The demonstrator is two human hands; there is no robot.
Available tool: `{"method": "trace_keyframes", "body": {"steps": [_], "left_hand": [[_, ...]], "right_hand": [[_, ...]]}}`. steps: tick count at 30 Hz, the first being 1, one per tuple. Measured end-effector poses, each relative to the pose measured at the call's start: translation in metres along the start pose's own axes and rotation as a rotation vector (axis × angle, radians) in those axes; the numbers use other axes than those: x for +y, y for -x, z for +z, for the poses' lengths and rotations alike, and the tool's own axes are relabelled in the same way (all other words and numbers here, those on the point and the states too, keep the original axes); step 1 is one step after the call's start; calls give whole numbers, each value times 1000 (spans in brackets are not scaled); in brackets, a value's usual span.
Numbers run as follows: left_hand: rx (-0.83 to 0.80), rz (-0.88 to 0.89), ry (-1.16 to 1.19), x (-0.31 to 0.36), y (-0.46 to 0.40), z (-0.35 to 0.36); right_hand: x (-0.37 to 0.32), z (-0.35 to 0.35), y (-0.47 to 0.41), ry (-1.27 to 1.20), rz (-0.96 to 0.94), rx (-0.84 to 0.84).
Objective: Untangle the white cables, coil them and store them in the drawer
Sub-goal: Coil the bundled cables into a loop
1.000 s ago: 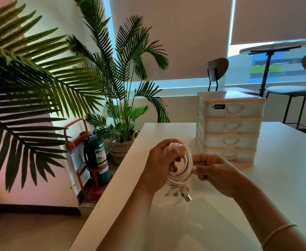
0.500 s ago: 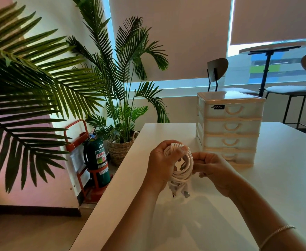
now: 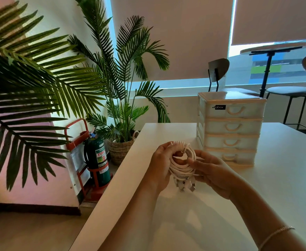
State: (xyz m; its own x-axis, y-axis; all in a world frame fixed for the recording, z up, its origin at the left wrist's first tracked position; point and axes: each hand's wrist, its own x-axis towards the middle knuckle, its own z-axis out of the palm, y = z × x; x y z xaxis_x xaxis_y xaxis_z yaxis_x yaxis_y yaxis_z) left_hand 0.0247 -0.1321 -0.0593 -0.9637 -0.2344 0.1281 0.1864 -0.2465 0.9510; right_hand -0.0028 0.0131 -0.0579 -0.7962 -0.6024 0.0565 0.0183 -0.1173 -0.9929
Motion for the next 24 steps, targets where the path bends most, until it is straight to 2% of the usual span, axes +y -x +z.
{"method": "trace_keyframes", "body": {"steps": [4,10,17,20,24], "left_hand": [[-156,-56,244,0,-2,-3],[-278,-89,234,-4,0,-3],[-336,-226,20,-12,8,0],[-360,-275,-141,-21,14,4],[-434,-256,-406,-29,25,12]], "right_hand": [[-2,1,3,-86,27,-22],[-2,-3,7,-77,65,0],[0,-15,27,26,156,84],[1,-21,39,124,222,98],[4,-30,52,205,332,94]]}}
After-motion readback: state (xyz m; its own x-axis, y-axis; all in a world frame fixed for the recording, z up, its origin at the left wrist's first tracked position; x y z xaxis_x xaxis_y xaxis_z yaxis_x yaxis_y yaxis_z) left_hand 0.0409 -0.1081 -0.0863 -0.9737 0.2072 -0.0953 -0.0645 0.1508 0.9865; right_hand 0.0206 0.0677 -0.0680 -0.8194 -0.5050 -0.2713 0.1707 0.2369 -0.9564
